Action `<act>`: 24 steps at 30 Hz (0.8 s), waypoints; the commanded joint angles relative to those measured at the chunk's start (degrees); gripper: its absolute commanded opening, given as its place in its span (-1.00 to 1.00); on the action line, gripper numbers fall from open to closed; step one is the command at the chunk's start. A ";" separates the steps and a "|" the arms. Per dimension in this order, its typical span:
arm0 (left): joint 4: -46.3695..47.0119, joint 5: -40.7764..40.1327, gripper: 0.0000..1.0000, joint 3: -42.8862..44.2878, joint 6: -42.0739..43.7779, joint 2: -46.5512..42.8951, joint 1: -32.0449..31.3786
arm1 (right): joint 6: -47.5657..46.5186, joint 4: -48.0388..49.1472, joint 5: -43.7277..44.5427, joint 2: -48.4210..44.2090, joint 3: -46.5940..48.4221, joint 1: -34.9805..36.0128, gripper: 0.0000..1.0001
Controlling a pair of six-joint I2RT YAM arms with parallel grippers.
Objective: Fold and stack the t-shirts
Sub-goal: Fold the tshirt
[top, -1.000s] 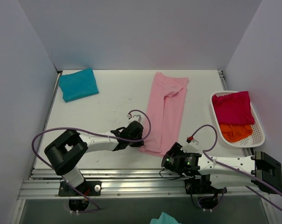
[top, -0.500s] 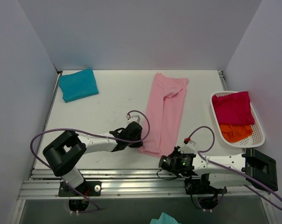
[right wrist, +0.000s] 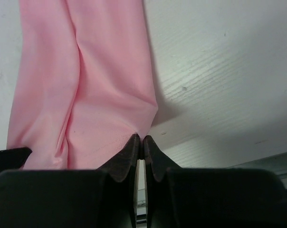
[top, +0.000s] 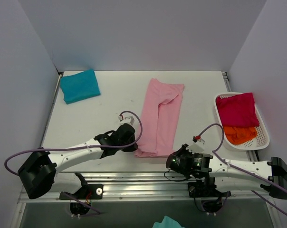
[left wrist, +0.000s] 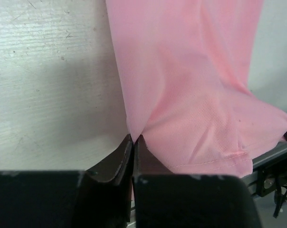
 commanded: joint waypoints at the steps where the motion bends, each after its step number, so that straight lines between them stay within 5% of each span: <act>1: -5.85 -1.97 -0.85 2.73 0.98 -3.05 0.63 | -0.80 -10.33 6.02 -1.61 4.24 0.27 -1.00; 14: -6.99 2.67 -0.81 14.25 3.53 2.65 6.95 | -11.43 -9.02 14.46 1.82 14.62 -1.83 -1.00; 24: -4.09 13.14 -0.52 23.82 5.37 10.56 14.69 | -24.34 -1.82 13.58 2.61 16.12 -11.15 -1.00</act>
